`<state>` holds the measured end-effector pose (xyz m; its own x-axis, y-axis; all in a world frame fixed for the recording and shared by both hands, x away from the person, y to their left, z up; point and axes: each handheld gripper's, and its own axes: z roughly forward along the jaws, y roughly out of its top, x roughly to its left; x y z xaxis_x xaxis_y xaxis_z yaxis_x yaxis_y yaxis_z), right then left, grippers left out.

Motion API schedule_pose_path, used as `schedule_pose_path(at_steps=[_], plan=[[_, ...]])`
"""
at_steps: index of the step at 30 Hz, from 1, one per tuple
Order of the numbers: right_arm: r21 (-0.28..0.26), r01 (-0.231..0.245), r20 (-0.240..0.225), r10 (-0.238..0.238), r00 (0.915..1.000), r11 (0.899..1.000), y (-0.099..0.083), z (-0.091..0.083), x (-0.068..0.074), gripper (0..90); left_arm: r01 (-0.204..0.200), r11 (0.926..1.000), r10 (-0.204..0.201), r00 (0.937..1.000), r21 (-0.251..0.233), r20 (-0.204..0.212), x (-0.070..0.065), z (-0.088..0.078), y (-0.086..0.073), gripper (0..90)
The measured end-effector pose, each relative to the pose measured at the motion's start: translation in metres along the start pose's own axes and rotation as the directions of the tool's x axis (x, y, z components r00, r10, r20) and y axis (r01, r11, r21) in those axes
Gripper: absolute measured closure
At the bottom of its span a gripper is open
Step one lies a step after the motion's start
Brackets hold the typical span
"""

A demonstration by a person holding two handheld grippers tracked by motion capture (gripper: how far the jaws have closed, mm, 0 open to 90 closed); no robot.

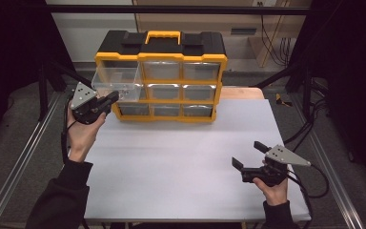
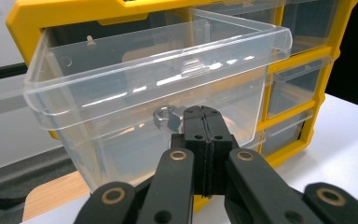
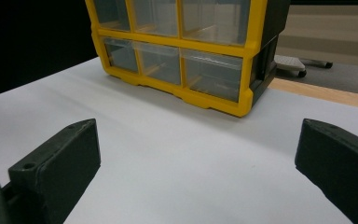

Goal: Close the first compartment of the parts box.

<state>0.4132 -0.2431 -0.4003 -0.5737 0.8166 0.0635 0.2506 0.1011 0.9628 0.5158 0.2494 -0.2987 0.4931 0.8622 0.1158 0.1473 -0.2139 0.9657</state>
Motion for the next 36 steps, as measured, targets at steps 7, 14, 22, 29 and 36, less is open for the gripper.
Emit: schedule_pose_path(at_steps=[7, 14, 22, 29, 36], plan=[[0.003, -0.003, 0.000, 0.003, 1.0000, 1.000, 0.000, 0.000, 0.000, 0.5, 0.000, 1.0000, 0.000, 1.0000, -0.007, -0.009, 0.001, 0.001, 0.001, 89.8], [0.004, 0.007, -0.003, -0.007, 1.0000, 1.000, -0.001, 0.001, 0.000, 0.5, -0.011, 0.9999, 0.011, 0.9998, 0.000, -0.017, 0.004, 0.006, 0.007, 89.9], [0.004, 0.007, -0.003, -0.007, 1.0000, 1.000, -0.001, 0.001, 0.000, 0.5, -0.038, 0.9993, 0.038, 0.9992, -0.005, -0.015, 0.004, 0.012, 0.012, 89.8], [0.008, 0.001, -0.002, -0.001, 1.0000, 1.000, -0.001, 0.001, 0.000, 0.5, -0.041, 0.9992, 0.041, 0.9989, -0.004, -0.025, 0.007, 0.018, 0.013, 89.8], [0.009, 0.002, -0.002, -0.002, 1.0000, 1.000, -0.001, 0.001, 0.000, 0.5, -0.042, 0.9991, 0.042, 0.9984, 0.006, -0.038, 0.012, 0.026, 0.015, 89.8]])
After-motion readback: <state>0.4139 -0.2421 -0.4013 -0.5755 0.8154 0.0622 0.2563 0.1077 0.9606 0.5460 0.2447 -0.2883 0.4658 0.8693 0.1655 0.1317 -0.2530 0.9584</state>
